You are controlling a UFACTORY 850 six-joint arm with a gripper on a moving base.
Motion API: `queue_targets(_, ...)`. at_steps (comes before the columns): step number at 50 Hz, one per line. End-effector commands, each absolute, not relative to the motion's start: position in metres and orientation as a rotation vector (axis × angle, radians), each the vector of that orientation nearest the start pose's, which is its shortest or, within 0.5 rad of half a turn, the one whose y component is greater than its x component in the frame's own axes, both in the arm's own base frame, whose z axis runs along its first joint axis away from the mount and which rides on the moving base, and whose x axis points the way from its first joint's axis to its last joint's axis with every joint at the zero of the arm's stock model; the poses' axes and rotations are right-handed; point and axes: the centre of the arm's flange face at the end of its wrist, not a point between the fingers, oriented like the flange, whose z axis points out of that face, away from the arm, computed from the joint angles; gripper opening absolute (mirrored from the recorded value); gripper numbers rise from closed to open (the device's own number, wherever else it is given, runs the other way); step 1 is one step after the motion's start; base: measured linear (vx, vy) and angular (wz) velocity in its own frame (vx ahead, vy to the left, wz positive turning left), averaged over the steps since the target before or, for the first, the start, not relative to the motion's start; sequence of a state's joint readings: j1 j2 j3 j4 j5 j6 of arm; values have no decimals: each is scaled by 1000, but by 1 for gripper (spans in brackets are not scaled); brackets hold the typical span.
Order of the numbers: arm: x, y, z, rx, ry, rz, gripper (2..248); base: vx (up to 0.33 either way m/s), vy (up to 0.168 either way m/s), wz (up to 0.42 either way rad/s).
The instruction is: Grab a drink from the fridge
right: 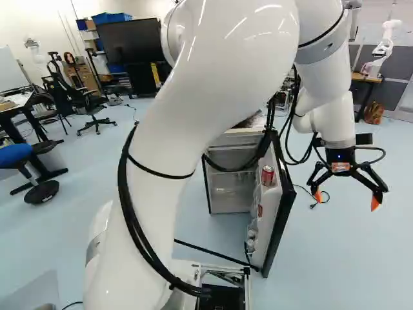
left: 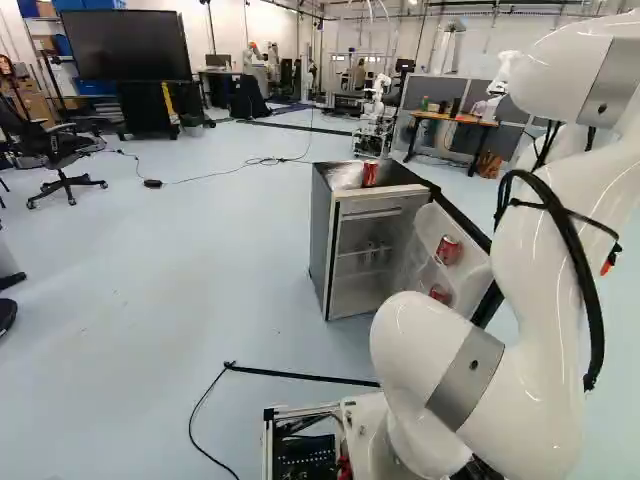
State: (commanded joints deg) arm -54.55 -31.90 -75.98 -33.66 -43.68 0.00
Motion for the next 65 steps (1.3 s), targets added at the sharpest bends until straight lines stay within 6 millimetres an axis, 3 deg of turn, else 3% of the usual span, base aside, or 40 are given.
queue_targets(65, 352, -404, 411, -3460, 551, 3, 247, 0, 0, 0)
